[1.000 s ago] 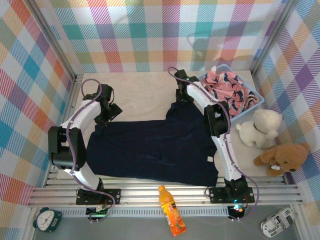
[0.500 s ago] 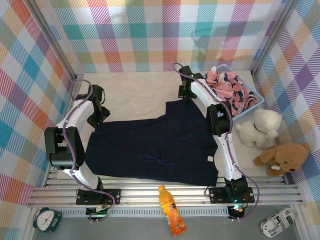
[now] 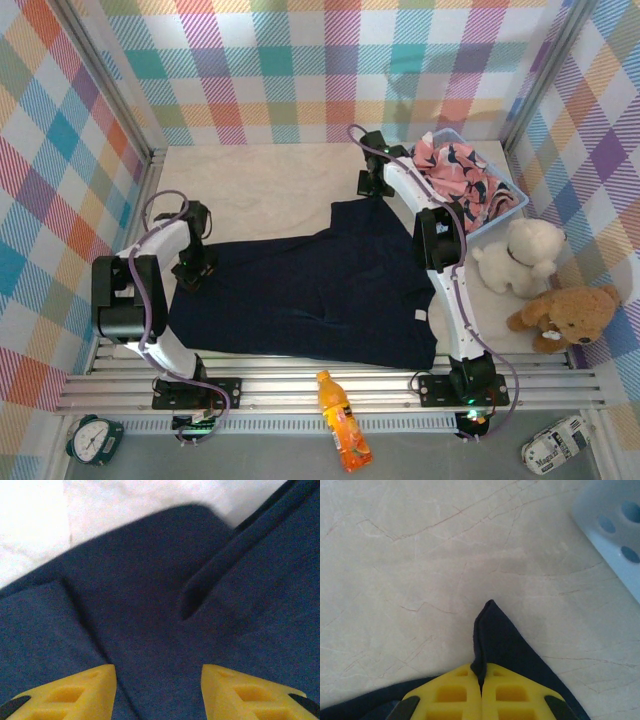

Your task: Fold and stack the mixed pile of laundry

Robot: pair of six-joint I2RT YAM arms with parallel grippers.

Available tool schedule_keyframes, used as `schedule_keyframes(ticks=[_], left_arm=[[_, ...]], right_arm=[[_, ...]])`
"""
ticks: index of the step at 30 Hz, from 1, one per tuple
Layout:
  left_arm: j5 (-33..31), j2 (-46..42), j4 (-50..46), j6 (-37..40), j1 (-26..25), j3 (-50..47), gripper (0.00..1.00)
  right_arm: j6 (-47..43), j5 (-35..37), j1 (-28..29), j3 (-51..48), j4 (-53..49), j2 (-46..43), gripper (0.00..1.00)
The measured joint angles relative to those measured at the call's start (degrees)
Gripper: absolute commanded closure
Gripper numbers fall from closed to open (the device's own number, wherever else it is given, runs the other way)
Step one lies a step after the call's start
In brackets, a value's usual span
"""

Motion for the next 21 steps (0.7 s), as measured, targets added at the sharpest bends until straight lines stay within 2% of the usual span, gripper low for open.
schedule_keyframes(ticks=[5,14,21], left_arm=[[0.02,-0.57,1.07,-0.20,0.00,-0.13,0.49],[-1.57,-0.09,3.41,0.09,0.00,6.34,0.47],[-1.95,2.78,3.85,0.07,0.00,5.05,0.44]], right_arm=[[0.17,-0.04,0.00,-0.70,-0.02,0.00,1.00],[0.20,0.02,0.00,-3.45,0.74,-0.59,1.00],[0.20,0.04,0.00,-4.00,0.98,-0.92,1.00]])
